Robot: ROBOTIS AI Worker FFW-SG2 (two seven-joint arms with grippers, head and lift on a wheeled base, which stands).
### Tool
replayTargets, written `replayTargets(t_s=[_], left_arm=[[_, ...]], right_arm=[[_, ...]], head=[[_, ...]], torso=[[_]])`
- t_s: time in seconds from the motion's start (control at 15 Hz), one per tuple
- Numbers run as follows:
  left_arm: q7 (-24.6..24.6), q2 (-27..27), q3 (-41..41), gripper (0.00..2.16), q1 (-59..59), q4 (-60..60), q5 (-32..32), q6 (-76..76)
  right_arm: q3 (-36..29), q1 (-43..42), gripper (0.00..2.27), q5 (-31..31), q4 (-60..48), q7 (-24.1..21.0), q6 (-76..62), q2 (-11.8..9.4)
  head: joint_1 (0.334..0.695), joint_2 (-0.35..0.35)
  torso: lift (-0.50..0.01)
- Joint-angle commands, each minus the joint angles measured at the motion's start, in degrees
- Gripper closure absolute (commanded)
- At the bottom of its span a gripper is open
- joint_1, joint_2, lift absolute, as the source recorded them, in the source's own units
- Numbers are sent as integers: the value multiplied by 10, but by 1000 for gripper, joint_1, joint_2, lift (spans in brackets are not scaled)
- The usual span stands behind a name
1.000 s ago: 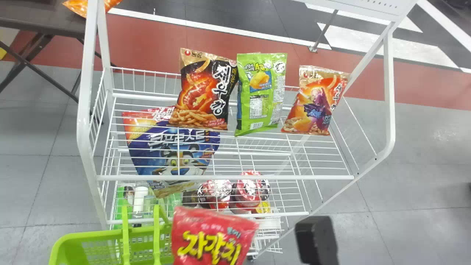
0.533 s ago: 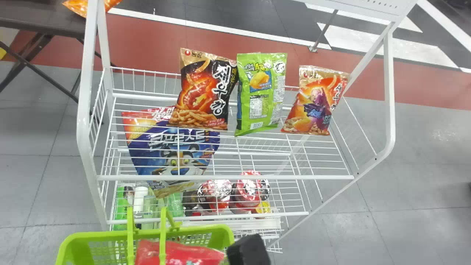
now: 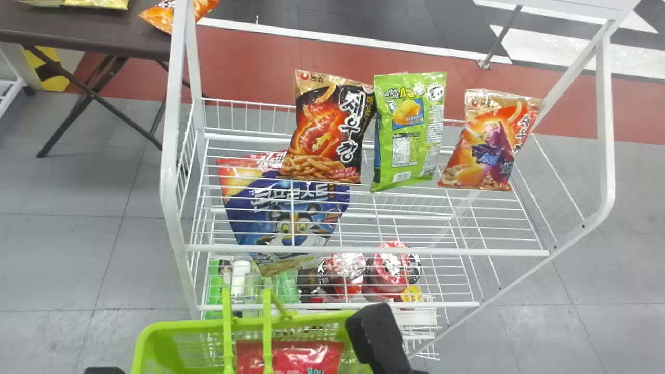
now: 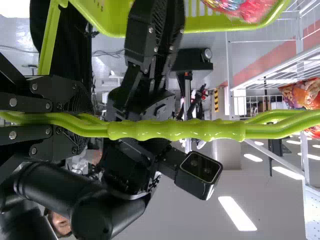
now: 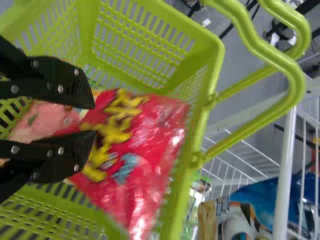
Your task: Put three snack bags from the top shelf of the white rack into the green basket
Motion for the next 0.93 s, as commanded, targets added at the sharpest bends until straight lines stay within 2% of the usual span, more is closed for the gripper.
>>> replayTargets(t_s=[0.0, 0.13, 0.4, 0.53, 0.8, 0.87], left_arm=[[2, 0, -2, 2145, 0, 0, 0, 0], [5, -1, -3, 2145, 0, -4, -1, 2], [6, 0, -11, 2145, 2, -4, -3, 2], [6, 0, -12, 2145, 4, -5, -3, 2], [6, 4, -13, 2145, 2, -5, -4, 4], [6, 4, -12, 2145, 1, -4, -4, 5]], right_arm=[[-37, 22, 53, -11, -31, 21, 7, 0], [-66, 50, 66, -14, -49, 17, -76, 3], [-111, 28, 70, -26, -12, -32, -297, 46], [-106, -25, 73, -31, 30, -89, -350, 53], [-46, -161, 83, -11, 196, -249, -522, 56], [-37, -191, 83, -8, 233, -267, -540, 61]], head=[[695, -260], [695, -302], [695, -338], [695, -333], [695, -316], [695, -302]], torso=[[0], [0], [0], [0], [0], [0]])
